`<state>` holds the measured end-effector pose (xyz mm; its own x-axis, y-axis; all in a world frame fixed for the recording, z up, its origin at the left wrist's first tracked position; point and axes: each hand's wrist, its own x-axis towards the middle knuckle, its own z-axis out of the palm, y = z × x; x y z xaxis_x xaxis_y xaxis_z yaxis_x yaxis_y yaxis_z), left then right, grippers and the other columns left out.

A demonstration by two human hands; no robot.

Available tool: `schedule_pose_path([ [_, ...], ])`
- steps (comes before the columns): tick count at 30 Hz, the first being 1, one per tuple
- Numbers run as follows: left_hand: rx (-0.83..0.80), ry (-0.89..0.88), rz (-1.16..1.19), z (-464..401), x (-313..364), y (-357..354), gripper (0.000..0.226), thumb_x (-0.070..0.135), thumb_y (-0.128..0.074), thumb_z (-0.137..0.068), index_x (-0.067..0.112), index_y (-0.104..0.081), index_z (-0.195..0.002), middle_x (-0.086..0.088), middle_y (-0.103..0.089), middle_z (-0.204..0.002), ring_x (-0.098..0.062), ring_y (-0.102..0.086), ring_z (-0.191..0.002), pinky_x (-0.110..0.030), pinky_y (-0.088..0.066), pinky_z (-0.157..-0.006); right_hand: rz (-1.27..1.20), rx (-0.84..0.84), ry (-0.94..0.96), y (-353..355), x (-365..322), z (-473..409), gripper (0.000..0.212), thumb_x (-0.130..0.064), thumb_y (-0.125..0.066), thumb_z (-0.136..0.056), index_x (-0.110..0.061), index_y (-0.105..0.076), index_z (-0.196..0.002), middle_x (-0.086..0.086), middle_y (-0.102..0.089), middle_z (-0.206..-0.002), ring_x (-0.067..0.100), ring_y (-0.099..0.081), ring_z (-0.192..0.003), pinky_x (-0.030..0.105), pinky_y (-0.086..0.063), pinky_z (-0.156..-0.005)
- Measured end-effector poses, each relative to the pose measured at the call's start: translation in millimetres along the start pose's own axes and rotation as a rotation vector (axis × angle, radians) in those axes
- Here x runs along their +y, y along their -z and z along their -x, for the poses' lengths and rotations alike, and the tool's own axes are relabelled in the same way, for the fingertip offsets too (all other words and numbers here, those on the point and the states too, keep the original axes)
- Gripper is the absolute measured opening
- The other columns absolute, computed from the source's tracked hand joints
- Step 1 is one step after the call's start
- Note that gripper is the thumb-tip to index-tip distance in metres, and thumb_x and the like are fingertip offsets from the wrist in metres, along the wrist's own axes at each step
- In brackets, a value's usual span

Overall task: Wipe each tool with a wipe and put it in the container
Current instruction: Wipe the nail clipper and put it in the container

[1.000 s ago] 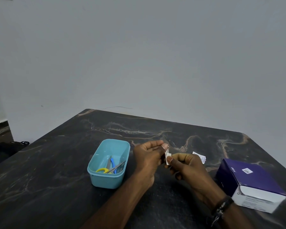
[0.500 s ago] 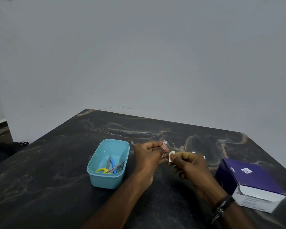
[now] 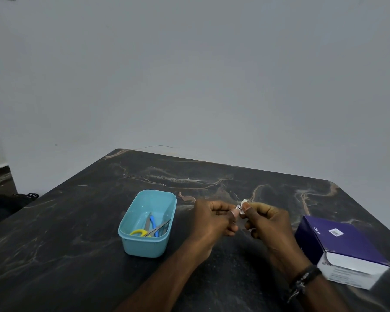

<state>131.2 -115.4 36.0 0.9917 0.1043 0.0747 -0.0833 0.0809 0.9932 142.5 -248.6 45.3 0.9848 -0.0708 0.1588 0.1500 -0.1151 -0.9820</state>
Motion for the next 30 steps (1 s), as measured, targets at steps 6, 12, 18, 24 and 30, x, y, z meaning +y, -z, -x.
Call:
schedule_pose_path([
  [6, 0.043, 0.010, 0.015, -3, 2, 2, 0.005, 0.005, -0.069, -0.086, 0.006, -0.072, -0.089, -0.008, -0.068, -0.070, -0.009, -0.062, -0.055, -0.031, -0.061, -0.062, -0.012, 0.043, 0.024, 1, 2, -2, 0.014, -0.019, -0.065, -0.089, -0.008, -0.073, -0.085, 0.005, -0.069, -0.071, 0.010, -0.055, -0.054, 0.018, -0.042, -0.045],
  [12, 0.096, -0.005, -0.018, -5, -1, 5, 0.011, 0.003, -0.074, -0.080, 0.006, -0.071, -0.090, -0.009, -0.070, -0.077, -0.015, -0.068, -0.066, -0.033, -0.061, -0.065, -0.033, 0.107, 0.113, 3, 0, -2, 0.005, -0.013, -0.067, -0.087, -0.011, -0.071, -0.088, 0.002, -0.070, -0.072, -0.003, -0.057, -0.051, 0.011, -0.044, -0.047],
  [18, 0.085, -0.061, -0.132, -2, -1, 3, 0.022, 0.000, -0.077, -0.075, 0.016, -0.069, -0.089, -0.009, -0.073, -0.082, -0.021, -0.071, -0.079, -0.036, -0.060, -0.072, 0.197, 0.039, 0.245, 2, 3, -2, 0.011, -0.015, -0.067, -0.087, -0.023, -0.073, -0.082, -0.003, -0.073, -0.074, 0.004, -0.066, -0.068, 0.019, -0.051, -0.064],
  [24, 0.169, -0.071, -0.079, -6, -1, 5, 0.024, -0.002, -0.077, -0.074, 0.012, -0.069, -0.092, -0.008, -0.072, -0.074, -0.020, -0.071, -0.071, -0.034, -0.061, -0.069, 0.374, -0.139, 0.227, 2, 10, -5, 0.012, -0.015, -0.070, -0.085, -0.017, -0.078, -0.077, -0.008, -0.071, -0.063, -0.002, -0.063, -0.060, 0.017, -0.047, -0.060],
  [30, 0.179, -0.060, -0.078, -6, -1, 5, 0.014, 0.000, -0.075, -0.078, 0.013, -0.072, -0.084, -0.007, -0.072, -0.074, -0.020, -0.072, -0.070, -0.032, -0.061, -0.064, 0.293, -0.154, 0.195, 1, 10, -5, 0.012, -0.011, -0.071, -0.084, -0.014, -0.078, -0.075, -0.007, -0.067, -0.055, -0.004, -0.054, -0.051, 0.015, -0.043, -0.054],
])
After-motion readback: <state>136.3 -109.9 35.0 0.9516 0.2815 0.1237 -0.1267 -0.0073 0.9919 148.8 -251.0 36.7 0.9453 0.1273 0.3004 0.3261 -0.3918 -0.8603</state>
